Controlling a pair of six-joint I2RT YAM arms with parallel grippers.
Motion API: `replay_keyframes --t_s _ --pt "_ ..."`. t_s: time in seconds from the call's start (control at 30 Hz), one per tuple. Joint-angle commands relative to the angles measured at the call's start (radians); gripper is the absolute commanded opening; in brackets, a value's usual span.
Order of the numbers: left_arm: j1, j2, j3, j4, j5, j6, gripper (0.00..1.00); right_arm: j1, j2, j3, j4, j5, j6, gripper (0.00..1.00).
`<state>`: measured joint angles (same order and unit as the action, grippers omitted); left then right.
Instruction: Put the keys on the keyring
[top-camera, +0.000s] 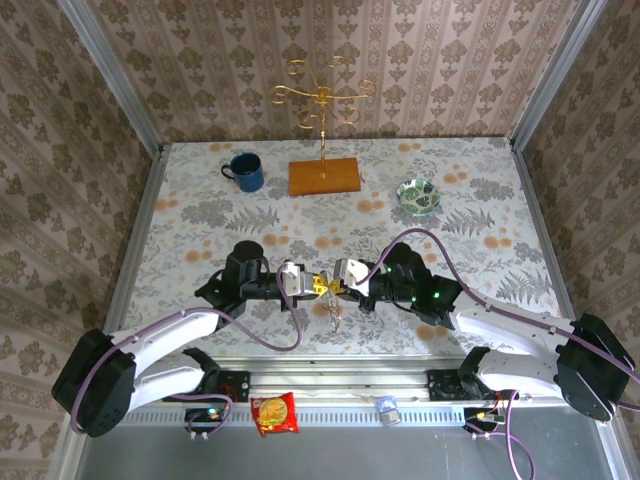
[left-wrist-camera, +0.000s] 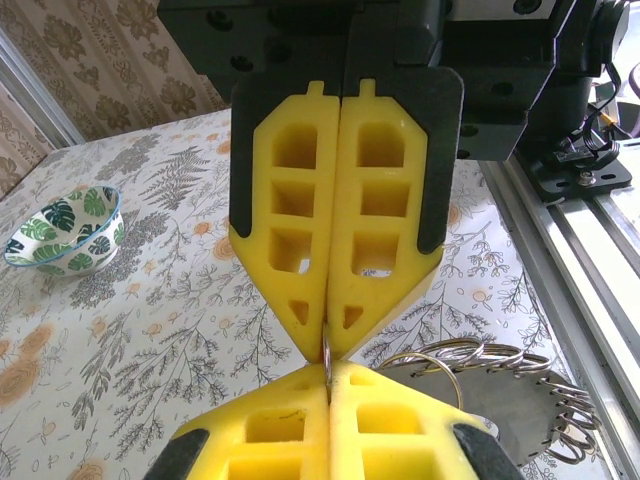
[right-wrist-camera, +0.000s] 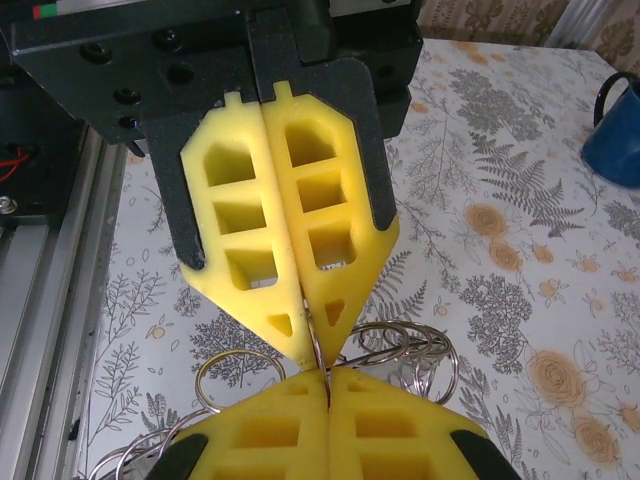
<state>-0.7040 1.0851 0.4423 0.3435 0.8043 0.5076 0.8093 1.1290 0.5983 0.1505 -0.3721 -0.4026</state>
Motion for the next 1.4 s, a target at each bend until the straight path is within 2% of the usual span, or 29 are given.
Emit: replay_keyframes --t_s 0.0,0.1,0.23,0.4,0.43,0.47,0.57,0.93,1.17,1.37 --pt "-0.01 0.006 -0.001 0.022 0.021 -0.008 0.07 0.012 0.011 0.043 0.004 -0.027 -0.007 0.0" --pt "-0.013 0.016 0.004 0.019 0.009 -0.009 0.14 0.019 0.015 0.052 0.004 -0.034 -0.007 0.0" --pt "-0.018 0.03 0.015 0.02 0.004 -0.01 0.16 0.031 0.028 0.067 -0.004 -0.044 -0.008 0.0" --pt "-0.018 0.03 0.019 0.03 -0.002 -0.008 0.02 0.037 0.034 0.069 -0.015 -0.026 -0.018 0.0" --pt "-0.018 0.028 0.018 0.029 -0.005 -0.005 0.0 0.037 0.027 0.063 -0.014 -0.01 -0.019 0.03" --pt "-0.018 0.026 0.017 0.025 -0.006 -0.003 0.0 0.037 0.017 0.053 -0.012 0.01 -0.023 0.09" --pt "-0.018 0.024 0.014 0.022 -0.007 0.001 0.0 0.031 -0.014 0.02 -0.013 0.066 -0.042 0.14" --pt "-0.018 0.022 0.01 0.016 -0.002 0.005 0.0 0.03 0.018 0.029 -0.069 0.131 -0.06 0.17" --pt "-0.02 0.019 0.013 0.006 -0.004 0.014 0.0 0.03 0.017 0.034 -0.102 0.136 -0.074 0.14" --pt "-0.02 0.021 0.015 0.002 -0.002 0.017 0.0 0.03 0.012 0.039 -0.106 0.122 -0.074 0.03"
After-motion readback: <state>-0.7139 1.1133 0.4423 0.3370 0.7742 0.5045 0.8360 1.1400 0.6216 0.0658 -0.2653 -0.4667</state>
